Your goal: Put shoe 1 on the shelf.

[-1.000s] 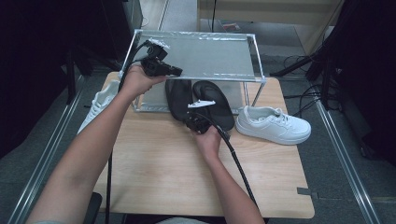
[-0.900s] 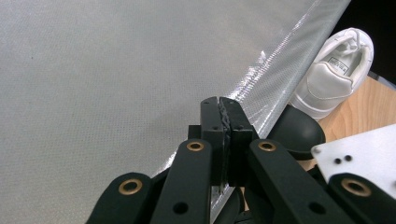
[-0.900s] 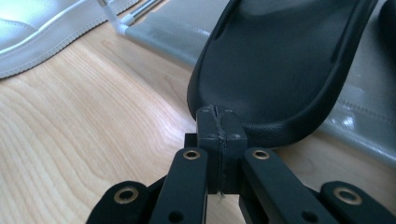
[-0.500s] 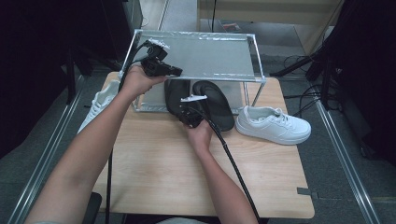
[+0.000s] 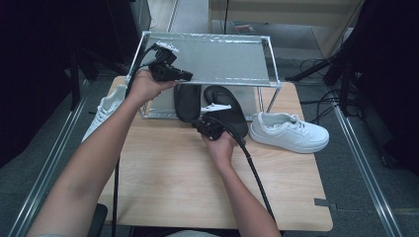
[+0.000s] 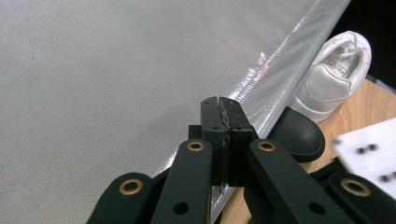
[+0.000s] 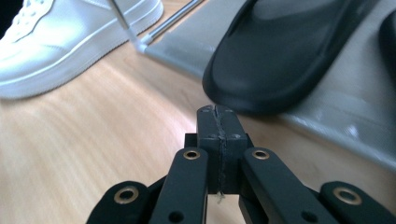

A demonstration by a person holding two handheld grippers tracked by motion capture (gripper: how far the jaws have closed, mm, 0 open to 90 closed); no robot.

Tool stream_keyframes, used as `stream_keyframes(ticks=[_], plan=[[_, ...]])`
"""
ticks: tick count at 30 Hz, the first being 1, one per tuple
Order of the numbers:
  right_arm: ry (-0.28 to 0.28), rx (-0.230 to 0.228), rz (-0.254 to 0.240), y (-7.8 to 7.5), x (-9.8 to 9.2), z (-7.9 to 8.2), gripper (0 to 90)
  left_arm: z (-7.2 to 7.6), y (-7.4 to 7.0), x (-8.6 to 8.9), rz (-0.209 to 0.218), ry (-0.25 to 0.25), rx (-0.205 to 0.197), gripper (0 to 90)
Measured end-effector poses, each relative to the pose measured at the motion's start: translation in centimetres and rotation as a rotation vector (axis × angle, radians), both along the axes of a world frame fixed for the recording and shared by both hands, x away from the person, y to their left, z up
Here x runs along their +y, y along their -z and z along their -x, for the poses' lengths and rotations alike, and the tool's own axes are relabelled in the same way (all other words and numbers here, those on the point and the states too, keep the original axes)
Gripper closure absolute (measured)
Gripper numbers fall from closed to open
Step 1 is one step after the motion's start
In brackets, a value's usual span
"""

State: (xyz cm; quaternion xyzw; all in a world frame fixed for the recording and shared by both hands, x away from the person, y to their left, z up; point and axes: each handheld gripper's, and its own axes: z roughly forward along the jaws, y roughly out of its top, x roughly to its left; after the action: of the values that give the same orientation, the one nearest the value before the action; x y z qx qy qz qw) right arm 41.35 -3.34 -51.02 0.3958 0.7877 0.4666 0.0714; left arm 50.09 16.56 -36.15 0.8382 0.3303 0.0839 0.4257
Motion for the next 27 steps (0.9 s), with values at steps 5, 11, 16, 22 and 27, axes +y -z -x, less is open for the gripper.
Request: stream_keyframes(ticks=[5,11,16,22,27], plan=[[0.013,-0.009,0.041,0.3,-2.7,1.6,90.0,0.0,0.0,0.0,-0.002,-0.001,-0.003,90.0],[0.054,-0.013,0.033,1.1,-5.8,3.4,90.0,0.0,0.0,0.0,0.002,-0.003,0.001,90.0],[0.077,-0.022,0.036,1.1,-7.8,4.6,90.0,0.0,0.0,0.0,0.002,-0.006,0.002,90.0],[0.119,-0.026,0.033,1.5,-10.2,6.5,90.0,0.0,-0.1,-0.1,-0.006,-0.01,0.009,90.0],[0.182,-0.015,0.026,2.0,-12.4,7.1,90.0,0.0,-0.1,-0.1,-0.007,-0.013,0.014,90.0]])
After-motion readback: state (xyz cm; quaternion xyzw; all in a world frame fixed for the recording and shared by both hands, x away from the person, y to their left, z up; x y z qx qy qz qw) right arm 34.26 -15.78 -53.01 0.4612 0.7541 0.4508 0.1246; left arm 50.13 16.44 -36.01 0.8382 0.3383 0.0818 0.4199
